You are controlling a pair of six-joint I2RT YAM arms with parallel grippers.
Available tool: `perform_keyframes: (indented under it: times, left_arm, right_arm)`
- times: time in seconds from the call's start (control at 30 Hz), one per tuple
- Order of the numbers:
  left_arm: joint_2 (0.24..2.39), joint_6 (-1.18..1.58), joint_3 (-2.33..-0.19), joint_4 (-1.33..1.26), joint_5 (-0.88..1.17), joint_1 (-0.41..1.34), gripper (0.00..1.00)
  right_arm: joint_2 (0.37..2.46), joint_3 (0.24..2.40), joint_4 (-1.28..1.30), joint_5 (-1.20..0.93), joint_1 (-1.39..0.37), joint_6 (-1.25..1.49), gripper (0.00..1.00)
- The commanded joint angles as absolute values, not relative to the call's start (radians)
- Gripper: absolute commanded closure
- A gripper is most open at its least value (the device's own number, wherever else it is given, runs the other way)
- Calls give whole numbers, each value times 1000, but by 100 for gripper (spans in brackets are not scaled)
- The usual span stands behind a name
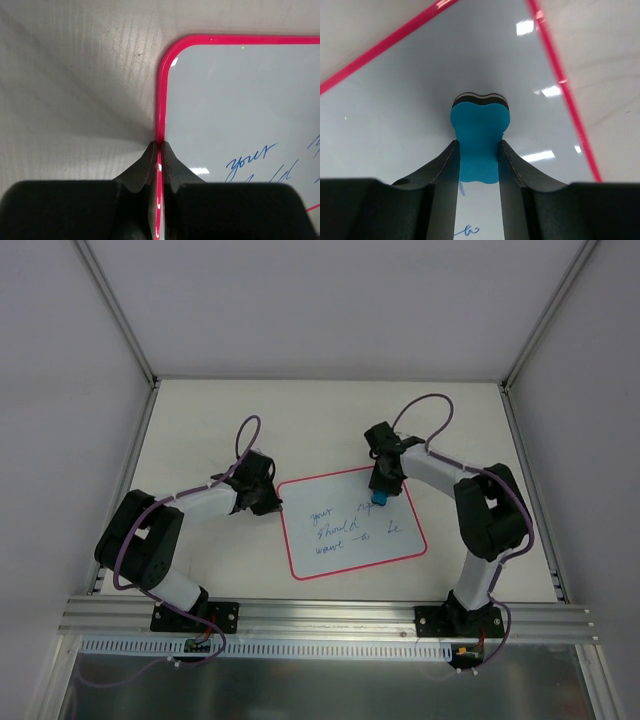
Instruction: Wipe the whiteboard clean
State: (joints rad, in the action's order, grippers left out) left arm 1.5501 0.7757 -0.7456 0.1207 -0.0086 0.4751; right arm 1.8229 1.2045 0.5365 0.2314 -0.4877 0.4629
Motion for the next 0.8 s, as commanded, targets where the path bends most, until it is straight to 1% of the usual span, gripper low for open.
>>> perform_keyframes:
  times: [0.0,0.1,0.17,0.23,0.33,0.37,0.57,0.67,0.77]
  left_arm:
    - [1600,761,-704,324,-23,465,100]
    - [1598,762,-709,325,-20,465,100]
    - [1598,762,-712,325,-24,465,100]
    - [1595,759,-713,325,-28,465,100]
    - [1588,759,-710,325,-37,463,100]
    - [1588,755,-710,325,-37,463,100]
    - [1582,752,-693,325,-43,442,100]
    - [1577,749,-693,327,-40,437,100]
    - [1582,739,-703,327,-22,439,100]
  right_arm:
    - [1841,1173,581,153,-657,468,98]
    - [1871,1213,580,141,-776,474,98]
    - [1890,1236,580,132,-823,477,99]
    - [1899,1232,578,164,-831,479,99]
    - [1862,1174,580,212,-795,482,99]
    - [1846,1151,580,219,-755,495,99]
    - [1655,970,580,296,-594,523,99]
    - [1573,910,581,337,-560,532,99]
    - [1574,916,580,328,-568,525,99]
